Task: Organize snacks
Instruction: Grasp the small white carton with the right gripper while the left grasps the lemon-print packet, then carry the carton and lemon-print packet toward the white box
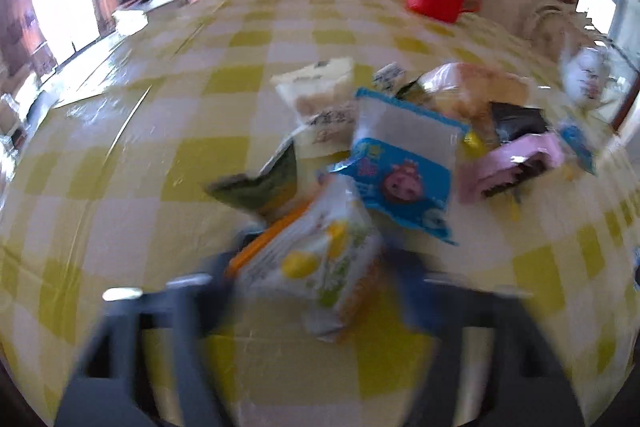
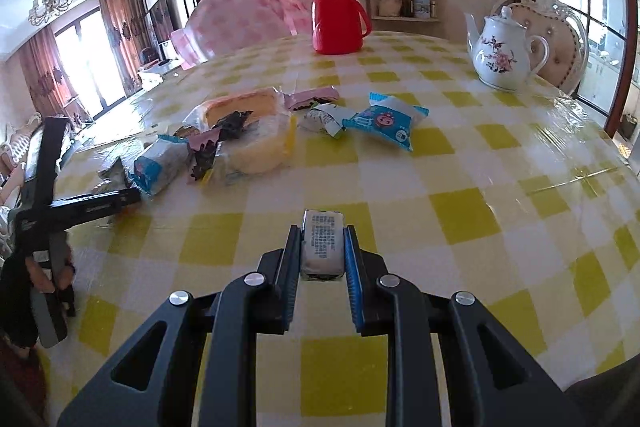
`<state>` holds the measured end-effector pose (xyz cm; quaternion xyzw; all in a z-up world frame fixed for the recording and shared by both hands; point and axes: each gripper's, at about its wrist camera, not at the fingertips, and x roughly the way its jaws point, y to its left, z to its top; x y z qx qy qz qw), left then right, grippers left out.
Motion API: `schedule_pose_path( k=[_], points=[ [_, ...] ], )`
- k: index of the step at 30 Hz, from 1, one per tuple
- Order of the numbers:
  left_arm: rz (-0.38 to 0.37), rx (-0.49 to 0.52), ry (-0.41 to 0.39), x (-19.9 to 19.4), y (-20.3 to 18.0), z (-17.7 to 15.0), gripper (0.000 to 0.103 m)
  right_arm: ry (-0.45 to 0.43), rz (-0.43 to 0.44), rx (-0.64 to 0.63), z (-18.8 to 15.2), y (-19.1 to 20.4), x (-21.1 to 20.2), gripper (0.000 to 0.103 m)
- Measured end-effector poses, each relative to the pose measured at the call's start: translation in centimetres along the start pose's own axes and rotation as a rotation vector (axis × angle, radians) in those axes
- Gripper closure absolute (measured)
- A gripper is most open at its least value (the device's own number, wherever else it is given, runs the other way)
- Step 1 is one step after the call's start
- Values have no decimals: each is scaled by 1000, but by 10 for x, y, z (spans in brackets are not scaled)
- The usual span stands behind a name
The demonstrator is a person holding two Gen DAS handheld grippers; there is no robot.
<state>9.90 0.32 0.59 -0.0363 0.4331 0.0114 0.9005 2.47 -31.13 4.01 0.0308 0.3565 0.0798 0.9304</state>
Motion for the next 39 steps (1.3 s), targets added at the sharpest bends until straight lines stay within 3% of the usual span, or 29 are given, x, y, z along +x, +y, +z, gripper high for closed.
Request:
schedule_pose_path(
  k=[1,4,11,16,20,39],
  points=[
    [-58,-23,-5,-3,7,-3,69,-3,1,-1,0,0,-1,81],
    [-64,-23,-28,-9,11,-11,75,-13,7,-13,-1,4,-3,81],
    [-90,-1,-96,-30,2,-20,75,-15,19,-10,-2,4,-2,81],
    [-207,-41,-157,-57,6,-31,75,-23,31,-5,-2,7,-2,81],
    [-234,-71,-231,-79,14,-41,75,-38,60,1,-4,13,-7,81],
    [-170,-60,-282,-99,13,-58,75,-21,177,48,-30,73,-20,81]
  ],
)
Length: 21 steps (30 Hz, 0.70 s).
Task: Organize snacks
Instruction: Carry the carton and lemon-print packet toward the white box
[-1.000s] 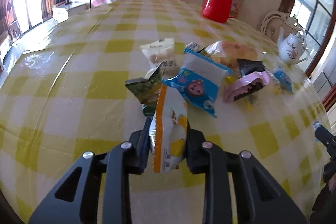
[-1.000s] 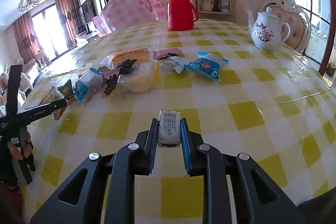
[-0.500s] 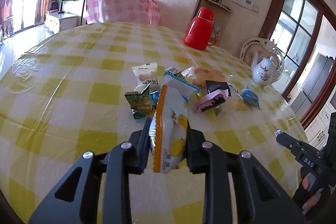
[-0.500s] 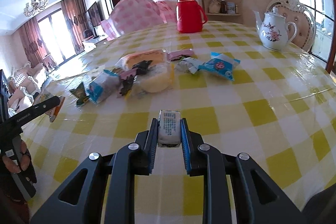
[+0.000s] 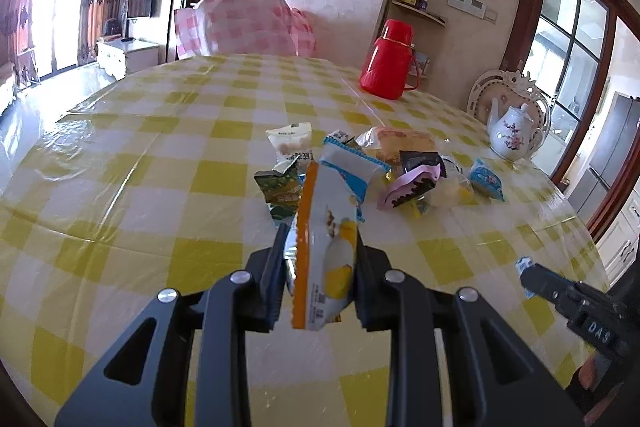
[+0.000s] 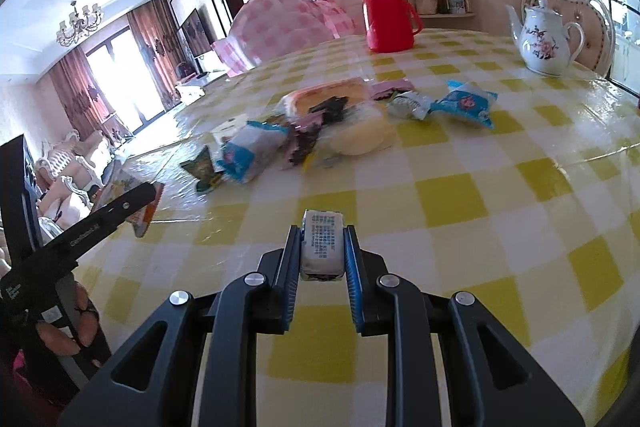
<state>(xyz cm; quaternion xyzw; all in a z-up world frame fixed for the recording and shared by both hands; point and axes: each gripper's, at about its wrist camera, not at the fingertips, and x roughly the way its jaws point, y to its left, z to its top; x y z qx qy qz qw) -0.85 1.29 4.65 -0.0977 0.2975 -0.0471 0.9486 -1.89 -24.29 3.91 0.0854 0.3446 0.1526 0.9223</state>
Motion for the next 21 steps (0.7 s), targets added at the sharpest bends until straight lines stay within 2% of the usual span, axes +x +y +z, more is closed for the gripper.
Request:
schedule_pose_path(
  k=[7,21],
  points=[
    [-5,-37,-2,-17,9,-8,75,25,16,4,-15,26,5,81],
    [14,-16,41,-57,36,-41,75,42,89,-5,-35,81,6,81]
  ],
)
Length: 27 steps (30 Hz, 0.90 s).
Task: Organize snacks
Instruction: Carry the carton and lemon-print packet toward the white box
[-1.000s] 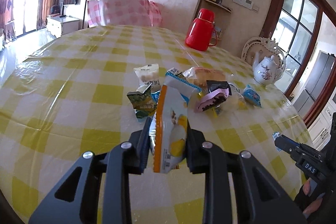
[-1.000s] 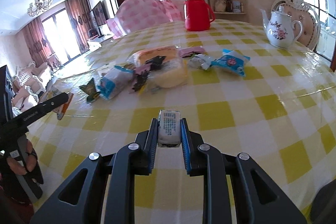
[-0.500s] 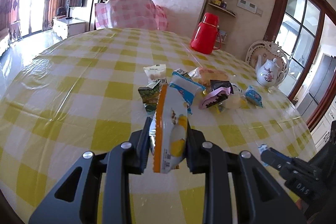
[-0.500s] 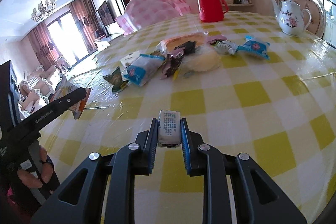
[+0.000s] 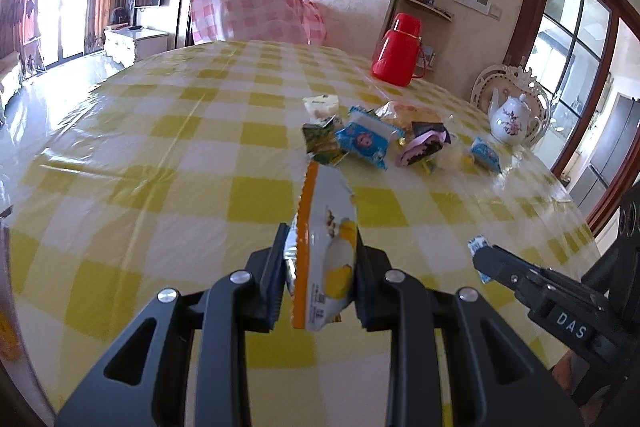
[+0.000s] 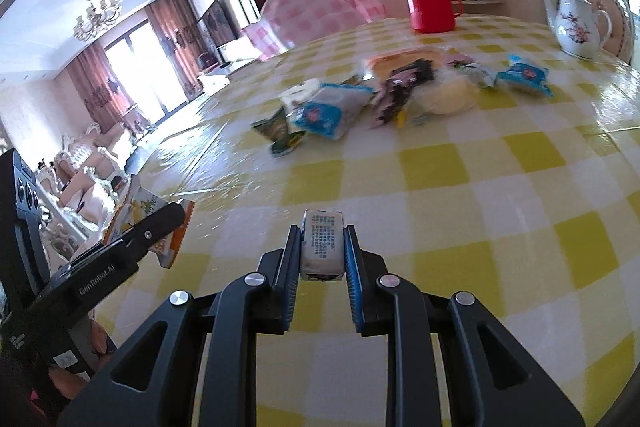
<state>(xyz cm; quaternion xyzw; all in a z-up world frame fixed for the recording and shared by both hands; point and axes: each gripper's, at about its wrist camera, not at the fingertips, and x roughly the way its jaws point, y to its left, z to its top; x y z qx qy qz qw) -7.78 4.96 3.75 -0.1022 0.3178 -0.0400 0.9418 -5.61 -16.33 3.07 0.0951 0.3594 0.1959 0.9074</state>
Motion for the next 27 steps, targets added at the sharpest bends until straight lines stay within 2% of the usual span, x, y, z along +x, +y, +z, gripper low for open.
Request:
schedule_pose_path(
  k=[16,23,27],
  points=[
    [74,-33,34,-72,83,-32,75,49,128,-159,-27,111,8,81],
    [122,-25,79,-95,124,-51,74,67,204,-236,-38,156,4,81],
    [94,-59,115,-104,150,-52,75,85,250,-310,-51,195,0,81]
  ],
)
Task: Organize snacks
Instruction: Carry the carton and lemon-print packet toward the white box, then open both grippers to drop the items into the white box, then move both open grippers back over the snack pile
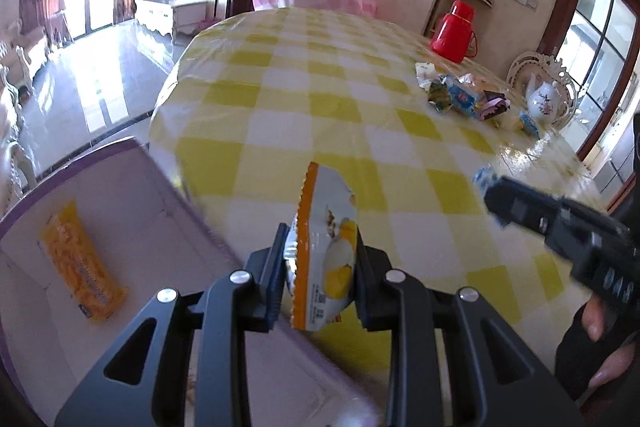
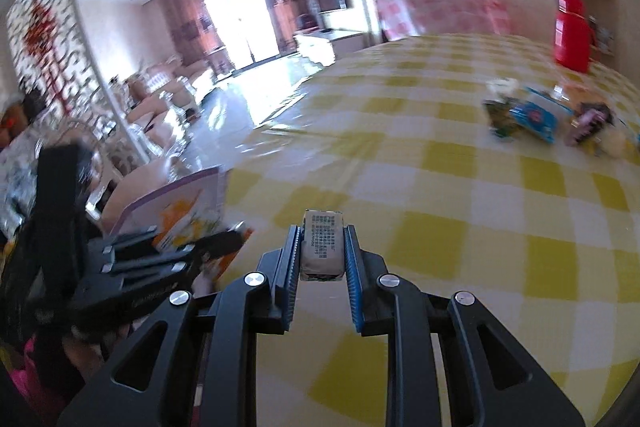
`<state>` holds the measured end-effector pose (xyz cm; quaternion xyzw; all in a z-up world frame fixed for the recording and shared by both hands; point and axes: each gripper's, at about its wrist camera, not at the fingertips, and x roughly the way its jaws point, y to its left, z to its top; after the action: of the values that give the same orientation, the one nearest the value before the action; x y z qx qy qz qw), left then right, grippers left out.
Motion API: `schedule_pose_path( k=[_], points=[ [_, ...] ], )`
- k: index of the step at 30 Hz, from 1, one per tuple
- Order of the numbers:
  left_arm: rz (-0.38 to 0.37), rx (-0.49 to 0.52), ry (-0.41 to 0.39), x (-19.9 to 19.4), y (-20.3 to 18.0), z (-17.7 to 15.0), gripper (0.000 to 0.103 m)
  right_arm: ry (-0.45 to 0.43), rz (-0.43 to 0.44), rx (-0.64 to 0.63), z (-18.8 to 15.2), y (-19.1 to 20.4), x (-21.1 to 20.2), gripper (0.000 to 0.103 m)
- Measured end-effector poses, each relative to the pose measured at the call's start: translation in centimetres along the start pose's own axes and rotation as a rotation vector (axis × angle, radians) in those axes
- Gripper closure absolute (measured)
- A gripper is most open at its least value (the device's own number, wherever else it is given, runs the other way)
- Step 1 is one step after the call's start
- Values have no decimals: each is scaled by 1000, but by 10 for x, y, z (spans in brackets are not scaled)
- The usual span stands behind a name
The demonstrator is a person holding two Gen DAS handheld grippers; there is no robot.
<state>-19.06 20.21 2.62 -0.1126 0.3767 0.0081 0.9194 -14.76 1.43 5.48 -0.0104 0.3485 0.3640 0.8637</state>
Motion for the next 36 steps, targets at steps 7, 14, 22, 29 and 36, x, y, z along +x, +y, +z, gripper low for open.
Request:
schedule_pose_path(
  k=[7,14,22,29,36],
  points=[
    [0,51,30,-27,34,11,74,52,82,-143,-8,68,12,81],
    [163,163,142,-47,81,-8,74,128,167,-243,-28,123,33,81],
    [301,225,315,-33,112,-26,31,200,381,-335,-52,171,37,79],
    [442,130,248,-38,119,-11,13,65,397,-226,-34,127,2,56],
    [277,127,-82,-80,64,6,2,-71,206,15,-19,16,-42,47]
  ],
)
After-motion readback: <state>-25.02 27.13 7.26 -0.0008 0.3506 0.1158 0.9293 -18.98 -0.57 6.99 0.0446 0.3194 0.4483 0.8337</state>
